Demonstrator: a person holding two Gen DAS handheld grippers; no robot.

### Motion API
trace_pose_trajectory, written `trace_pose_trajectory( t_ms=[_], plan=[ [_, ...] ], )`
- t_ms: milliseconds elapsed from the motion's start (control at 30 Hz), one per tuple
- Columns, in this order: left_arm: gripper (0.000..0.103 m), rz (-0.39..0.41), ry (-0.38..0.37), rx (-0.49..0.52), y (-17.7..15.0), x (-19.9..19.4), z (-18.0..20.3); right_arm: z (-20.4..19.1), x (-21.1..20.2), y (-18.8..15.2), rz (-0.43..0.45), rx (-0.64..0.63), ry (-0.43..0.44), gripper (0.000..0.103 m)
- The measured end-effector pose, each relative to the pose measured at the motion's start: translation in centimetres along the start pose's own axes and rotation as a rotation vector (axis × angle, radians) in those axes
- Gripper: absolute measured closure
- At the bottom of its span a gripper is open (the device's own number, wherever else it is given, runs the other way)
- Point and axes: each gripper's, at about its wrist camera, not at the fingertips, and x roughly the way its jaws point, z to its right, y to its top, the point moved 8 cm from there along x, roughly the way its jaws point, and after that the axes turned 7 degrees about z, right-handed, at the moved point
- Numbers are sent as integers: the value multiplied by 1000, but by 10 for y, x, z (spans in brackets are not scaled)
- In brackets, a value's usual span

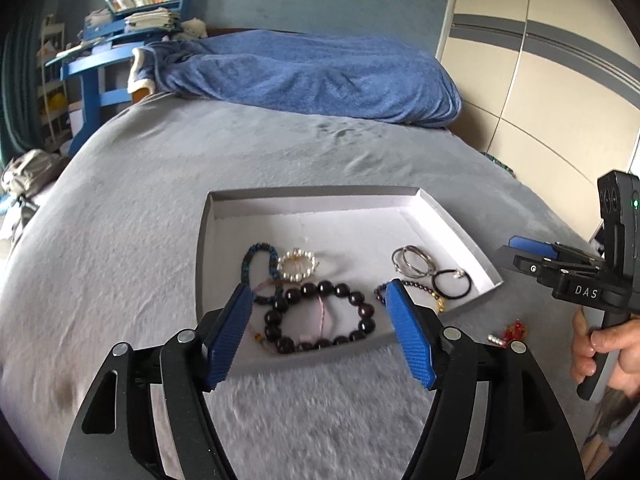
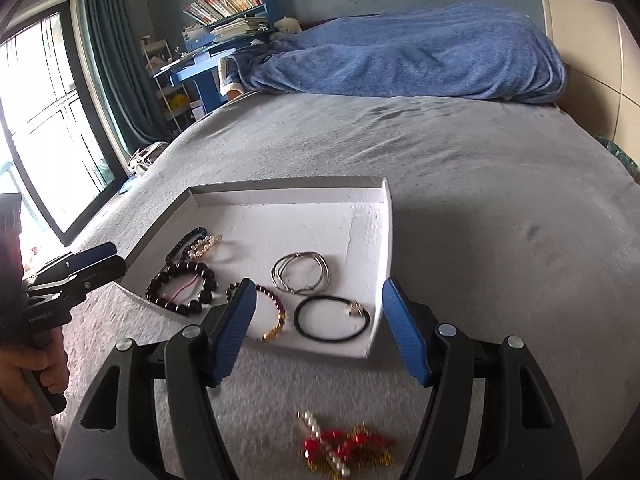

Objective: Organize jewelry

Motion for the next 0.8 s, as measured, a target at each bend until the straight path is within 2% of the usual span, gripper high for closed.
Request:
trace_pose_trajectory(
  t_ms=[100, 433, 600, 700, 800],
  plan=[
    [31, 4, 0, -19, -6, -12, 0, 6, -11, -8, 3, 11, -14, 34],
    [29, -1, -9, -26, -27, -36, 12, 24, -37, -32, 4, 62, -44, 33],
    [27, -29, -45, 7, -46, -37, 35, 40, -44, -47, -10, 97, -62, 33],
    [27, -46, -81, 50, -57, -35, 56, 47, -45, -57, -24, 115, -67, 36],
    [27, -65, -113, 89, -67, -33, 77, 46, -45, -68, -48, 95, -58, 44]
  ],
)
